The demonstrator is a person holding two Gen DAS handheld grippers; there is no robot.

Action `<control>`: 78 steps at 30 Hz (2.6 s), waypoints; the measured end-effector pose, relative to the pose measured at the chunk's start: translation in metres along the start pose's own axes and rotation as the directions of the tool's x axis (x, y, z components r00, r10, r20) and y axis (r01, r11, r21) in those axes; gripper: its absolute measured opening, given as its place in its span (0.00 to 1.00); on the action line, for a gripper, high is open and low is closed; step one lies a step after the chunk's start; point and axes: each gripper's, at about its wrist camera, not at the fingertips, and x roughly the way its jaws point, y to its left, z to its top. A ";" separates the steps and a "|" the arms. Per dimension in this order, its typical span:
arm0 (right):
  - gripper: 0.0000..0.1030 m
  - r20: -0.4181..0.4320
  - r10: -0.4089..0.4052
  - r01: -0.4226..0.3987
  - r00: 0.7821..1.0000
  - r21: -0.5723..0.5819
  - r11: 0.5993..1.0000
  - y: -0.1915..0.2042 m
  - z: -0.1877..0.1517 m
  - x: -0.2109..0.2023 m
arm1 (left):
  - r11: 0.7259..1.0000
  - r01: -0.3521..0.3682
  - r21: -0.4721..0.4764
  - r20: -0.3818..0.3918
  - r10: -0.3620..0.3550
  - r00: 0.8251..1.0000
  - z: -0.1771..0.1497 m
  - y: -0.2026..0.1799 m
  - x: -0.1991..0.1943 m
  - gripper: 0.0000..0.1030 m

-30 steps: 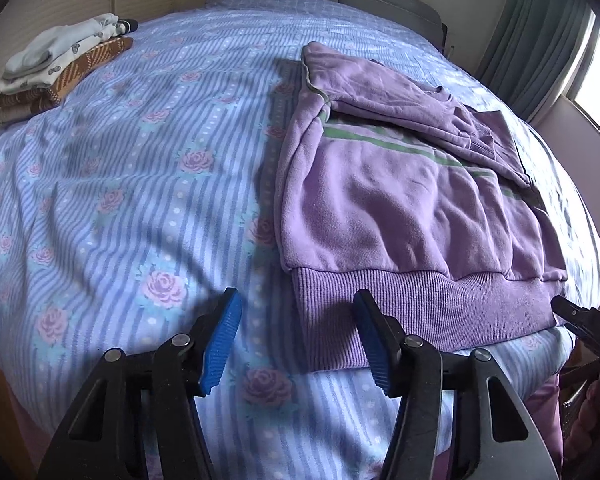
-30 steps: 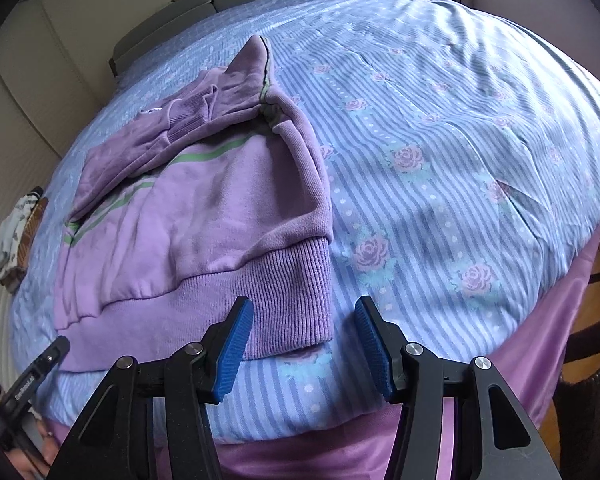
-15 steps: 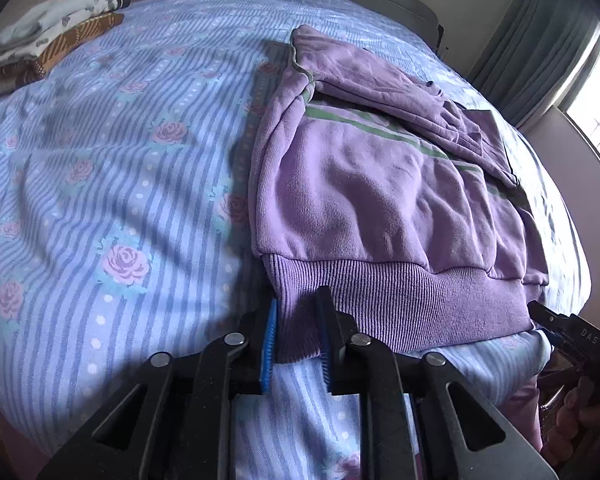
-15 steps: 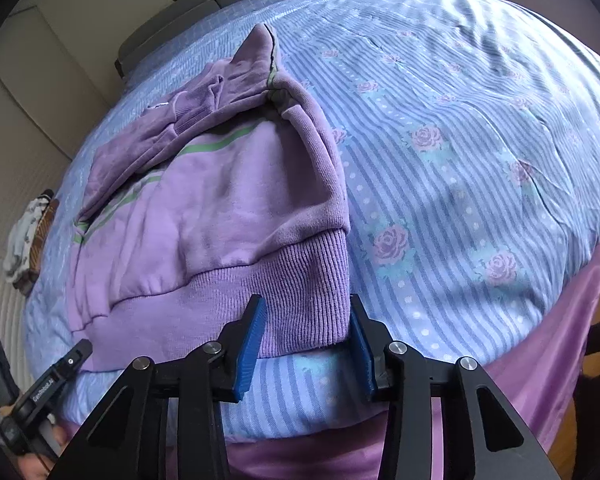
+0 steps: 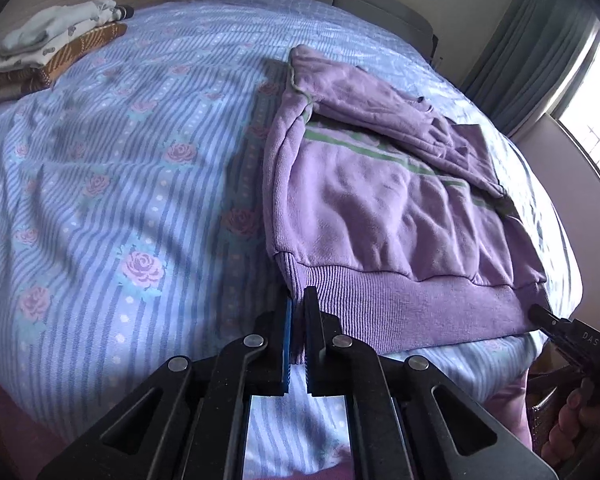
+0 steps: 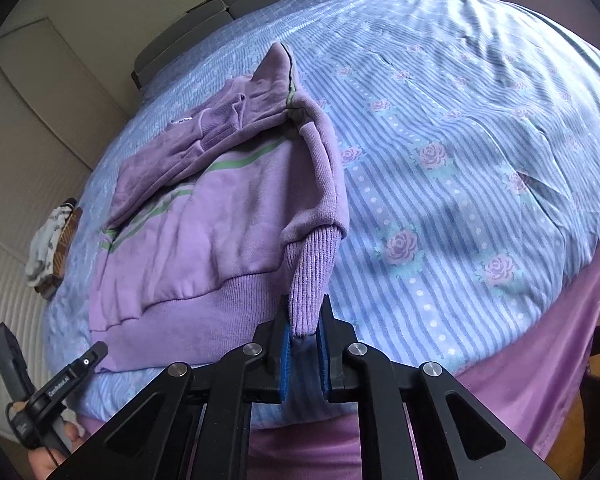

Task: Fold small clothes
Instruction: 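Grasp the ribbed hem edge with both grippers to fold it further, then lift the hem with both grippers and fold it over toward the collar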

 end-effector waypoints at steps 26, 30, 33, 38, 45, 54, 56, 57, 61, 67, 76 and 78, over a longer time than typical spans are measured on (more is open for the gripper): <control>0.09 0.429 0.167 -0.158 0.888 -0.056 0.986 0.050 0.151 -0.045 | 0.987 0.145 -0.063 0.388 -0.109 0.915 0.183 -0.038 -0.032 0.07; 0.08 0.419 0.144 -0.130 0.896 -0.063 0.990 0.058 0.188 -0.011 | 0.989 0.128 -0.080 0.369 -0.090 0.925 0.214 -0.041 -0.001 0.07; 0.08 0.398 0.124 -0.103 0.909 -0.074 0.992 0.063 0.209 0.016 | 0.989 0.112 -0.095 0.343 -0.073 0.937 0.234 -0.038 0.028 0.07; 0.08 0.355 0.091 -0.078 0.930 -0.052 0.996 0.058 0.238 0.061 | 0.989 0.093 -0.113 0.287 -0.057 0.956 0.262 -0.036 0.076 0.07; 0.08 0.258 0.031 -0.031 0.966 -0.002 1.000 0.047 0.261 0.123 | 0.991 0.044 -0.127 0.200 -0.018 0.980 0.278 -0.029 0.134 0.07; 0.47 0.266 -0.048 0.084 0.963 -0.125 0.989 0.061 0.254 0.126 | 0.999 -0.022 -0.028 0.207 0.028 0.978 0.262 -0.030 0.127 0.46; 0.60 0.317 -0.057 0.115 0.947 -0.165 0.980 0.063 0.247 0.112 | 0.999 -0.035 -0.012 0.243 0.037 0.969 0.258 -0.028 0.113 0.51; 0.61 0.337 -0.058 0.128 0.940 -0.189 0.974 0.064 0.243 0.106 | 0.999 -0.044 0.002 0.244 0.042 0.969 0.256 -0.027 0.110 0.51; 0.61 0.344 -0.099 0.195 0.934 -0.259 0.946 0.067 0.227 0.101 | 0.998 -0.046 0.041 0.200 0.037 0.979 0.249 -0.026 0.112 0.51; 0.61 0.277 -0.175 0.252 0.945 -0.273 0.928 0.061 0.213 0.112 | 0.997 -0.076 0.021 0.098 0.074 0.992 0.238 -0.016 0.134 0.51; 0.20 0.174 -0.281 0.319 0.944 -0.258 0.912 0.047 0.208 0.151 | 0.984 -0.175 -0.039 0.129 0.179 0.975 0.224 -0.010 0.145 0.37; 0.23 0.166 -0.289 0.323 0.943 -0.250 0.913 0.046 0.207 0.151 | 0.983 -0.181 -0.045 0.127 0.185 0.975 0.222 -0.010 0.143 0.39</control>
